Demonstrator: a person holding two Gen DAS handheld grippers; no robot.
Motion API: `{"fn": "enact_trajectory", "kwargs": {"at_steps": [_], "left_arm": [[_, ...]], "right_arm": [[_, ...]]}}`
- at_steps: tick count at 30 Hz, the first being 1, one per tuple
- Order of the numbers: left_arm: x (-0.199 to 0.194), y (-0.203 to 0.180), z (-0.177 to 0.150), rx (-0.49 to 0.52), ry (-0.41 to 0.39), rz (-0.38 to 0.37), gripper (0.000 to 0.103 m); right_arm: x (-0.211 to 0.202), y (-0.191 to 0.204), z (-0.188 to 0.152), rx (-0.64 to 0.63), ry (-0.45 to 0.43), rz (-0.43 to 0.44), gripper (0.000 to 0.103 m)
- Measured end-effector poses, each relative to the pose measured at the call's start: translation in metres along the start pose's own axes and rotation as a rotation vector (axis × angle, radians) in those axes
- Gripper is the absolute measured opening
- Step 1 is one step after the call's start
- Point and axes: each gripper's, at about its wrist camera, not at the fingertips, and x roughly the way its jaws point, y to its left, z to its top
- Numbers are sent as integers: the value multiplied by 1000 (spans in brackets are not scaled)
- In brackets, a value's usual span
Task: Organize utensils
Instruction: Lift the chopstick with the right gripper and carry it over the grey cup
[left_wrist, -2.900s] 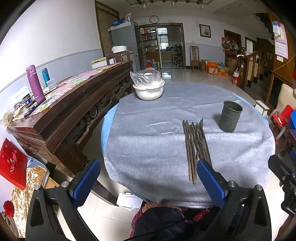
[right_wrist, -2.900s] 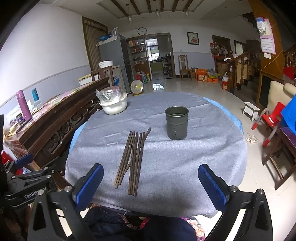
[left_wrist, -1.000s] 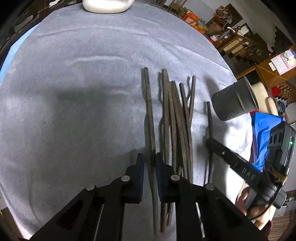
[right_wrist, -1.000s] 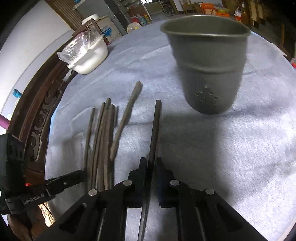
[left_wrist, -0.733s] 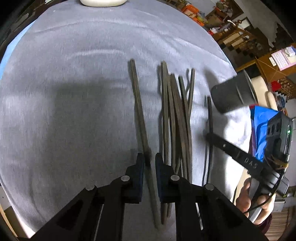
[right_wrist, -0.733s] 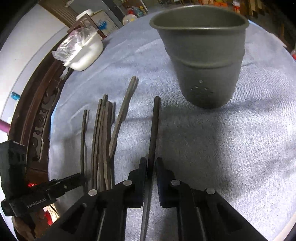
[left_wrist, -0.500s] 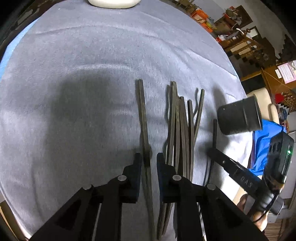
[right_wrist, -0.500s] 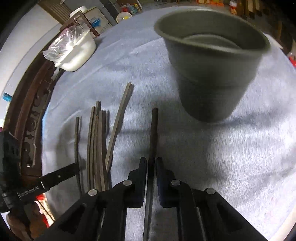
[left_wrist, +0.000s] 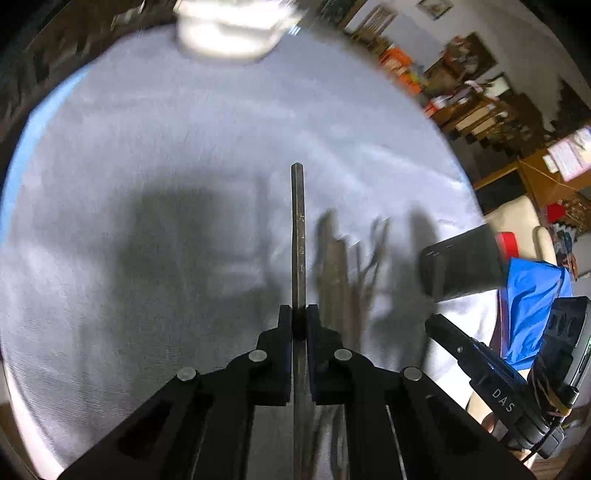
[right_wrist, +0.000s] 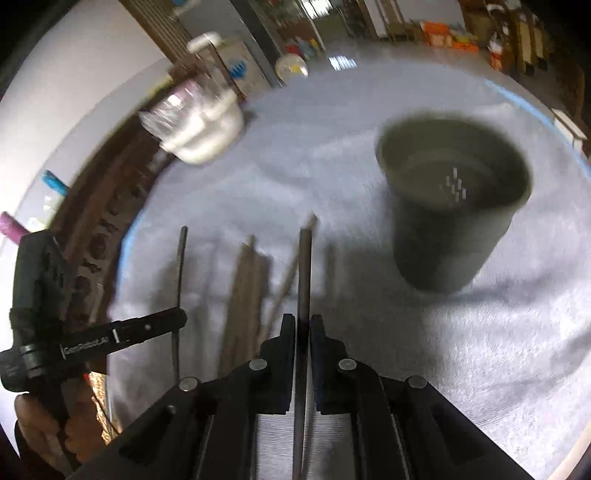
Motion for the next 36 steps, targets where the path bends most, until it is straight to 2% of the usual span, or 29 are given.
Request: {"fn": "enact_trajectory", "kwargs": {"at_steps": [4,6,8,10,16,22,23,24,25,28,29,30,36], "left_arm": [[-42,-32,-2,93,-129,-24,7],[-59,-43,-3,133,-179,-21,7],[-67,-47,-3,142,-195,-22,7],[-69,-46,-5,126,-193,-43,7],[-71,-47,-14,132,-254,21,7],[-80,-36,-28,174,-333,64,7],[-81,-34,-28,176,-350,69,7],[-83,-33,-30,177,-364,67,7],[-84,-30,-32,180,-376,62,7],[-84,-26,-36,194,-407,53,7],[-84,-26,-37,196,-408,49,7],[-83,-26,-38,196,-406,48,7],[-82,-20,-38,189,-406,26,7]], "right_arm": [[-38,4,6,-26,-134,64,9],[-54,6,6,-51,-179,55,9],[-49,3,7,-48,-115,37,9],[-42,-4,3,-11,-53,69,11],[-9,-16,-8,39,56,21,15],[16,-6,-9,17,140,-26,32],[20,-4,-8,16,151,-38,41],[23,-5,-7,18,160,-39,61],[25,-5,-6,22,164,-36,66],[26,-4,-2,19,158,-74,63],[27,-4,0,15,165,-67,52],[32,-3,1,14,187,-72,34],[54,0,4,20,251,-150,29]]}}
